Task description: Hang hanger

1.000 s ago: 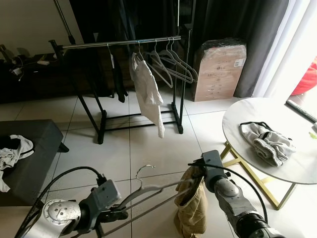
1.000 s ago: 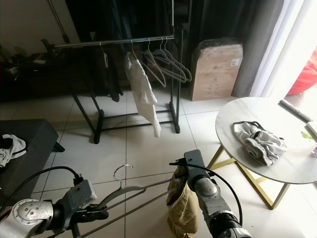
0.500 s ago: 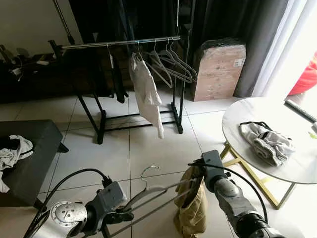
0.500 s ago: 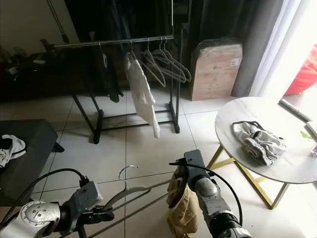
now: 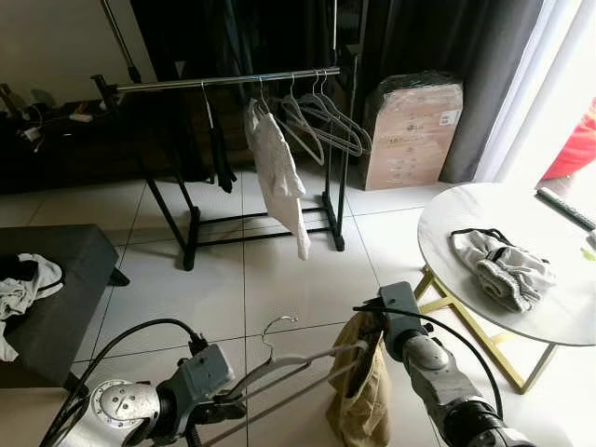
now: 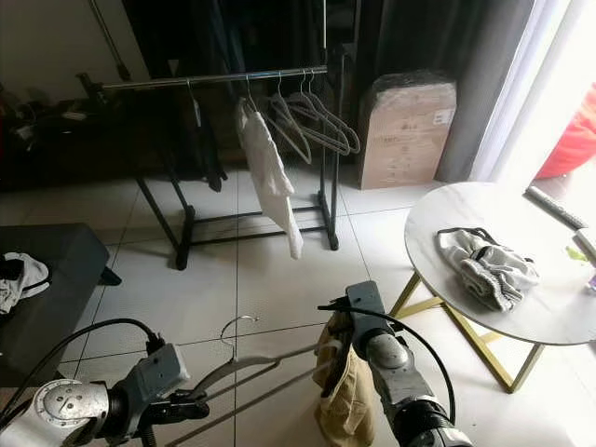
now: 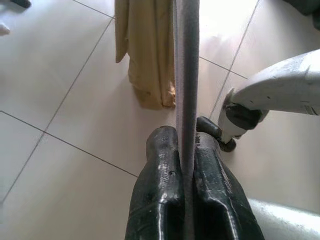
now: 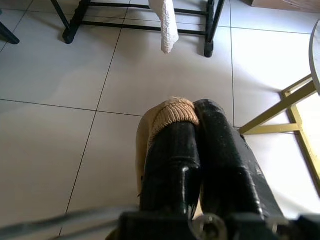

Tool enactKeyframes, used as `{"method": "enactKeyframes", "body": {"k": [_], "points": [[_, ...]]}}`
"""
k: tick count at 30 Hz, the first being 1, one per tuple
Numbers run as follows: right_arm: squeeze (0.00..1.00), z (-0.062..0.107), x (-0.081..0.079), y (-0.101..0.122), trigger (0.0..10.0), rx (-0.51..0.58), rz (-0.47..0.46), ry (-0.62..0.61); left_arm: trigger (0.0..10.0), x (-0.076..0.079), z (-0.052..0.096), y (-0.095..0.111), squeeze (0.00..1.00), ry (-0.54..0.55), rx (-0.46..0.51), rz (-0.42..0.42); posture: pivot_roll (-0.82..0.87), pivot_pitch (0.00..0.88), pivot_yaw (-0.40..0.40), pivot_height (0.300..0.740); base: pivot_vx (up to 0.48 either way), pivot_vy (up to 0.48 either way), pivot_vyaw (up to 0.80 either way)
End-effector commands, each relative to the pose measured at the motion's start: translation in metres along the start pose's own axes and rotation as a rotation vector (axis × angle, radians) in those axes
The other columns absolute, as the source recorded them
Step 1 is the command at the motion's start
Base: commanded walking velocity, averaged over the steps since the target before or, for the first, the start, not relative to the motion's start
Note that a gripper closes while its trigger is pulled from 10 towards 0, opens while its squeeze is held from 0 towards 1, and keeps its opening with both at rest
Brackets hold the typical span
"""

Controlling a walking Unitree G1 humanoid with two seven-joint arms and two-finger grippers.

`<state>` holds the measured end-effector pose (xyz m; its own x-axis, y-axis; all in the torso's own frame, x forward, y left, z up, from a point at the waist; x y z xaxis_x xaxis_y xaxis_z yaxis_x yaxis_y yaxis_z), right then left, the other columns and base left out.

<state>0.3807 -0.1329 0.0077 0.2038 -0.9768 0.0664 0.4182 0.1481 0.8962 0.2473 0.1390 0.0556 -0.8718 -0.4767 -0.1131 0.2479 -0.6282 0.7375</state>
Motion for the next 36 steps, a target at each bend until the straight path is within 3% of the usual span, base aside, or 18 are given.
{"method": "enactKeyframes", "body": {"k": [1, 11, 28, 36], "points": [[0.0, -0.002, -0.002, 0.01, 10.0, 0.032, 0.0, 0.008, 10.0, -0.001, -0.002, 0.0, 0.0, 0.01, -0.002, -0.011, -0.04, 0.121, 0.003, 0.74, 0.0, 0.0, 0.0], [0.0, -0.002, -0.006, 0.01, 10.0, 0.03, -0.003, 0.023, 10.0, 0.005, -0.013, 0.003, 0.0, 0.006, 0.043, 0.05, -0.04, 0.119, 0.002, 0.74, 0.0, 0.0, 0.0], [0.0, -0.002, -0.009, 0.009, 10.0, 0.025, 0.002, 0.039, 10.0, 0.009, 0.003, -0.008, 0.0, -0.061, -0.021, 0.032, -0.04, 0.112, 0.003, 0.74, 0.0, 0.0, 0.0], [0.0, -0.002, -0.01, 0.009, 10.0, 0.025, -0.001, 0.039, 10.0, 0.004, 0.0, -0.004, 0.0, -0.031, -0.006, 0.024, -0.04, 0.113, 0.004, 0.74, 0.0, 0.0, 0.0]]}}
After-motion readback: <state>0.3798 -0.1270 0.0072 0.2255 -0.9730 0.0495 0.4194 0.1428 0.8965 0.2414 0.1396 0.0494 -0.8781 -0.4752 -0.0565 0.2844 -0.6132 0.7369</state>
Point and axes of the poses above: a point about 5 cm out from each wrist's last joint towards the gripper, its own z axis pointing back from the gripper into the wrist, its own y axis along the axis of the wrist's last joint, x = y × z, the point moved 6 cm from there along -z, pointing out of the wrist towards the gripper, and after that the axes turned 2 degrees about -z, right-handed, at the moved point
